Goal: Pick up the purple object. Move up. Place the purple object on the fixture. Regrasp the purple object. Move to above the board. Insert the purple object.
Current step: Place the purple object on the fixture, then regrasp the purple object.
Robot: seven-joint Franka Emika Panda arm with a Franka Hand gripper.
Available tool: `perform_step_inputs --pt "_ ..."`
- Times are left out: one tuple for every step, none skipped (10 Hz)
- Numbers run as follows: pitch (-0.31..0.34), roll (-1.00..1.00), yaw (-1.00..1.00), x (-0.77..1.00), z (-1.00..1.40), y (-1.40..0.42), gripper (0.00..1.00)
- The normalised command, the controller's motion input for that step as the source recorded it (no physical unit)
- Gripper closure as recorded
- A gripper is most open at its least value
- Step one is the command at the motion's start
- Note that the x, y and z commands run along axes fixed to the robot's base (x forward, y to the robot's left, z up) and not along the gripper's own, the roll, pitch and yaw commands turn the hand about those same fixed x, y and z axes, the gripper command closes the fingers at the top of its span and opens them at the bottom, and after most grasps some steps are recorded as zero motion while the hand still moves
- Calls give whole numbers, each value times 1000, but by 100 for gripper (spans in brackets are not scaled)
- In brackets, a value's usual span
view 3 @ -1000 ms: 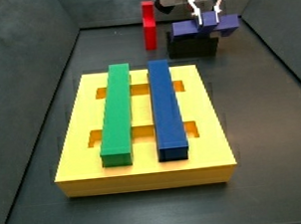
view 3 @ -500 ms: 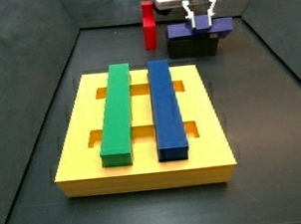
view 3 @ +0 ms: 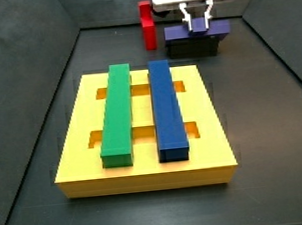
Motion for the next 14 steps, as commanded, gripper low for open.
perform_step_inputs --pt "0 0 0 0 0 0 0" --pt "57 0 0 89 0 0 0" --pt "260 -129 -9 449 37 151 0" --pt "351 -269 0 474 226 246 0" --pt "369 -271 0 423 289 220 0" --pt "374 -200 0 440 320 100 0" --pt "411 -143 0 471 369 43 0" --pt "449 -106 -3 486 417 0 0" --pt "426 -60 0 466 389 0 0" --pt "380 -37 0 457 383 -46 0" --pt "151 140 246 249 297 -37 0" --pt "0 349 360 340 97 -243 0" --pt "0 989 300 26 0 -340 0" --pt "223 1000 163 74 89 -329 0"
